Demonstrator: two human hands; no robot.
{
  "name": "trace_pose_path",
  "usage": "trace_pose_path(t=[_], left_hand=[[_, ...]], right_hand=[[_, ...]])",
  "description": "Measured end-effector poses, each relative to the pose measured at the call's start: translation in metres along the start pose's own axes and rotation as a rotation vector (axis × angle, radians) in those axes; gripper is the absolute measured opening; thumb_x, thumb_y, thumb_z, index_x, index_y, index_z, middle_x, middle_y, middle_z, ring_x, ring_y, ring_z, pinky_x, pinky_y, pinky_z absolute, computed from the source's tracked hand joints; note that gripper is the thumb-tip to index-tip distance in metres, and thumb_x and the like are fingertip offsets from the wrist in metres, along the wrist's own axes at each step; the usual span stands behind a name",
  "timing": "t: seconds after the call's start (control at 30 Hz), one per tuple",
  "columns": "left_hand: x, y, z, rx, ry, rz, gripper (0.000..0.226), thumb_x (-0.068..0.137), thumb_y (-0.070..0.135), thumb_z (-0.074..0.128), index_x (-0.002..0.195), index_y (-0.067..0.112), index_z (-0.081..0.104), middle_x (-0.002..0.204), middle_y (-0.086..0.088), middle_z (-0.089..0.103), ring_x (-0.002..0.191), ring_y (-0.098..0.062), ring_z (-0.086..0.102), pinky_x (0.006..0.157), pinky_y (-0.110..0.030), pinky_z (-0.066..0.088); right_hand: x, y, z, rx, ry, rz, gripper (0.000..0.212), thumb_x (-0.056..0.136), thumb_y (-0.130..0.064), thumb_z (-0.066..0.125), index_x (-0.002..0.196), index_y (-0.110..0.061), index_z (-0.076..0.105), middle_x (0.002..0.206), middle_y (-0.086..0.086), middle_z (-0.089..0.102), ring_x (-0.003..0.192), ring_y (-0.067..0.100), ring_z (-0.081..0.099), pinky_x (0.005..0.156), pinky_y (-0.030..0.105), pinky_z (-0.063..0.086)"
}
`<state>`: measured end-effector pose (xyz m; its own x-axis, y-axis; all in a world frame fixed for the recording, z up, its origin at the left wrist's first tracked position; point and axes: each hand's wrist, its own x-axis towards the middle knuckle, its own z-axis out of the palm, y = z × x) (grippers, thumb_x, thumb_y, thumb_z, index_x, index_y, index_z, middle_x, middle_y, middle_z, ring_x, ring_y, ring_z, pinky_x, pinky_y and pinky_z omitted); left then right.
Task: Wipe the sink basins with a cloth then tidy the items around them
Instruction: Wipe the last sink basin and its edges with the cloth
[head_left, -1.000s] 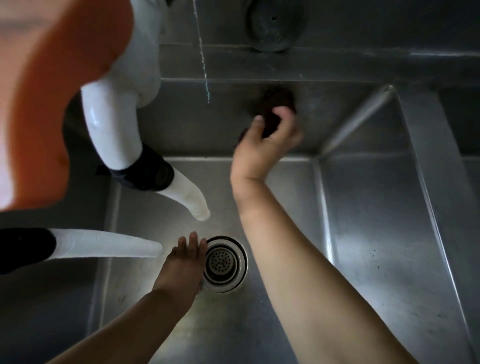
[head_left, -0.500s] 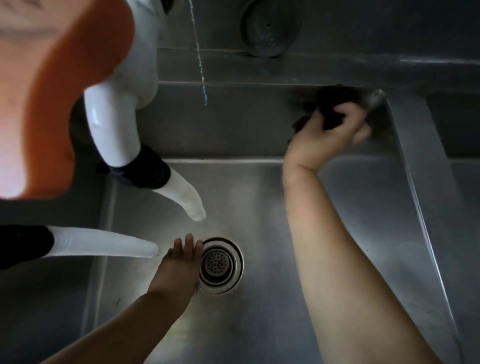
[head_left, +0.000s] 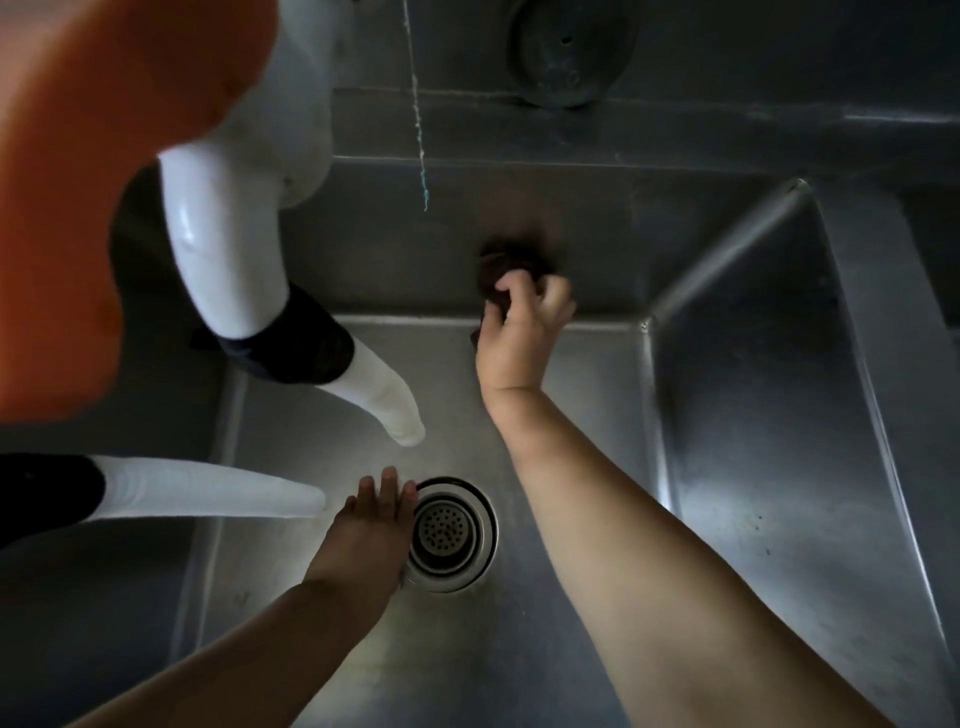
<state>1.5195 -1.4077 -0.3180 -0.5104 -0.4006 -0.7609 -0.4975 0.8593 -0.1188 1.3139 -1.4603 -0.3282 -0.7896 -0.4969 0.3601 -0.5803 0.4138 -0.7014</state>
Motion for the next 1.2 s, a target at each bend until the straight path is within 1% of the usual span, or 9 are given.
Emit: trace_pose_path(t=[0.13,0.23,0.37,0.43,0.67,0.87,1.0,1.1,1.2], left_hand=[[-0.002,0.001,-0.003,0.009,-0.005,-0.003,0.086,0.093,0.025,0.052,0.148,0.002,-0.010,0.155,-0.026,-0.008,0.143,-0.042,0.006,0.112,-0.043,0.023],[-0.002,0.001,-0.003,0.011,-0.008,-0.003,0.087,0.093,0.026,0.052,0.148,0.001,-0.011,0.154,-0.027,-0.009,0.142,-0.043,0.005,0.113,-0.043,0.022],[-0.002,0.001,-0.003,0.009,0.001,-0.002,0.090,0.092,0.029,0.053,0.148,0.001,-0.011,0.155,-0.026,-0.008,0.142,-0.043,0.006,0.113,-0.043,0.023],[-0.002,0.001,-0.001,-0.001,0.013,-0.004,0.090,0.092,0.030,0.054,0.148,0.001,-0.010,0.155,-0.026,-0.006,0.142,-0.042,0.008,0.111,-0.042,0.025],[-0.001,0.000,0.002,0.001,0.046,0.000,0.089,0.091,0.029,0.055,0.149,0.002,-0.008,0.155,-0.026,-0.005,0.142,-0.042,0.009,0.111,-0.041,0.025],[-0.003,-0.004,0.004,-0.038,0.076,0.023,0.089,0.090,0.029,0.055,0.149,0.004,-0.006,0.155,-0.024,-0.005,0.142,-0.040,0.010,0.111,-0.040,0.026],[-0.014,-0.009,0.004,-0.080,0.125,0.048,0.084,0.093,0.034,0.050,0.150,0.009,-0.007,0.157,-0.018,-0.007,0.144,-0.036,0.007,0.112,-0.038,0.023],[-0.024,-0.028,0.011,-0.195,0.257,0.147,0.083,0.078,0.035,0.070,0.147,0.012,0.030,0.155,-0.015,0.022,0.136,-0.035,0.036,0.105,-0.042,0.041],[-0.044,-0.052,0.020,-0.297,0.397,0.125,0.064,0.044,0.025,0.086,0.105,0.015,0.070,0.116,-0.011,0.066,0.089,-0.032,0.069,0.070,-0.040,0.058]], right_hand=[[0.000,0.027,-0.019,-0.082,-0.140,-0.103,0.025,0.065,0.009,0.062,0.083,-0.009,0.063,0.096,0.017,0.049,0.087,0.035,0.047,0.078,0.040,0.045],[0.017,0.036,-0.051,0.009,0.113,-0.028,0.023,0.066,0.005,0.059,0.086,-0.005,0.063,0.098,0.013,0.045,0.093,0.037,0.050,0.090,0.039,0.042],[0.055,0.033,-0.079,0.047,0.381,0.016,0.025,0.068,0.009,0.059,0.092,0.002,0.061,0.110,0.020,0.044,0.104,0.031,0.049,0.094,0.010,0.033],[0.056,0.035,-0.076,-0.026,0.358,0.004,0.027,0.067,0.009,0.061,0.092,-0.001,0.060,0.112,0.023,0.046,0.106,0.027,0.043,0.093,0.009,0.031],[0.013,0.061,-0.031,-0.105,0.099,0.210,0.025,0.064,0.010,0.061,0.083,-0.005,0.060,0.101,0.020,0.050,0.092,0.038,0.051,0.081,0.045,0.047],[0.021,0.039,-0.026,0.103,0.073,0.531,0.017,0.077,0.005,0.063,0.091,-0.002,0.056,0.117,0.016,0.045,0.095,0.030,0.055,0.082,0.019,0.040],[0.019,0.000,-0.027,0.208,0.094,0.440,0.022,0.077,0.001,0.068,0.094,-0.001,0.055,0.113,0.015,0.045,0.089,0.024,0.053,0.083,0.016,0.039],[0.018,-0.028,-0.025,0.266,0.193,0.373,0.022,0.077,0.003,0.067,0.095,0.002,0.055,0.106,0.009,0.041,0.086,0.016,0.047,0.076,-0.001,0.033],[0.013,-0.046,-0.020,0.325,0.222,0.296,0.028,0.083,-0.001,0.060,0.110,0.005,0.054,0.101,-0.004,0.038,0.096,0.015,0.046,0.084,-0.001,0.031]])
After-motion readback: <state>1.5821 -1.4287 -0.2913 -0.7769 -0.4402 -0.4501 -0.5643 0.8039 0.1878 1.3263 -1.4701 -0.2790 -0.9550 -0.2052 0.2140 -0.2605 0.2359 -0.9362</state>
